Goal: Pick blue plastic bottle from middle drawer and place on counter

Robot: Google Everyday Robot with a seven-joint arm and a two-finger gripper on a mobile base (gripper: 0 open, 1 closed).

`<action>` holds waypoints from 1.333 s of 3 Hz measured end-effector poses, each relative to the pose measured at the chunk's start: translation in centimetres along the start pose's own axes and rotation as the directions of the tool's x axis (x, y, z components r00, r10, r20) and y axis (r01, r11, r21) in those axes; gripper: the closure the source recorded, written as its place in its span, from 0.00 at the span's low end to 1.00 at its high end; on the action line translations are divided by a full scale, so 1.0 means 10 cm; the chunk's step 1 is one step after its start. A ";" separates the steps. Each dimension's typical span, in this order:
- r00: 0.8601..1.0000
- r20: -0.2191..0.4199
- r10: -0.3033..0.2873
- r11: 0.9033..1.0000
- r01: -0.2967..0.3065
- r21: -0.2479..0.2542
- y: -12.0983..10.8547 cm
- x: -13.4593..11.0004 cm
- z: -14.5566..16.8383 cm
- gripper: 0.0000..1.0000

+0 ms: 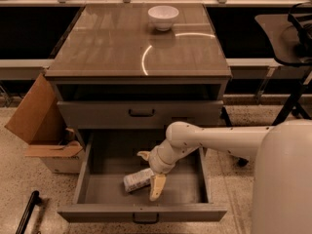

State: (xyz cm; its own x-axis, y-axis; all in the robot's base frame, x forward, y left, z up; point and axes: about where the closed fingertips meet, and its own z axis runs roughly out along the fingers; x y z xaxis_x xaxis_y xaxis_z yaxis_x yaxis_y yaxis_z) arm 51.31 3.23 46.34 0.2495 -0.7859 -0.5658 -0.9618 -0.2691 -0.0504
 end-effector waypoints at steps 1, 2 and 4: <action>1.000 -0.030 -0.009 1.000 0.008 -0.017 -0.09 0.16 0.24 0.00; 0.997 -0.070 -0.009 1.000 0.007 -0.018 -0.15 0.29 0.42 0.00; 0.991 -0.137 0.001 0.998 -0.009 -0.056 -0.22 0.43 0.81 0.19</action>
Offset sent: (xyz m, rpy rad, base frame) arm 0.0298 0.0061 -0.0729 -0.1181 -0.0300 0.0045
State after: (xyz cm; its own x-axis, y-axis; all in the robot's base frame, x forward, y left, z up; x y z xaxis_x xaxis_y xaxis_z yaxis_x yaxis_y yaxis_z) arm 53.53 4.94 37.38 0.2614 -0.8550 -0.4479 -0.9562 -0.2926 0.0005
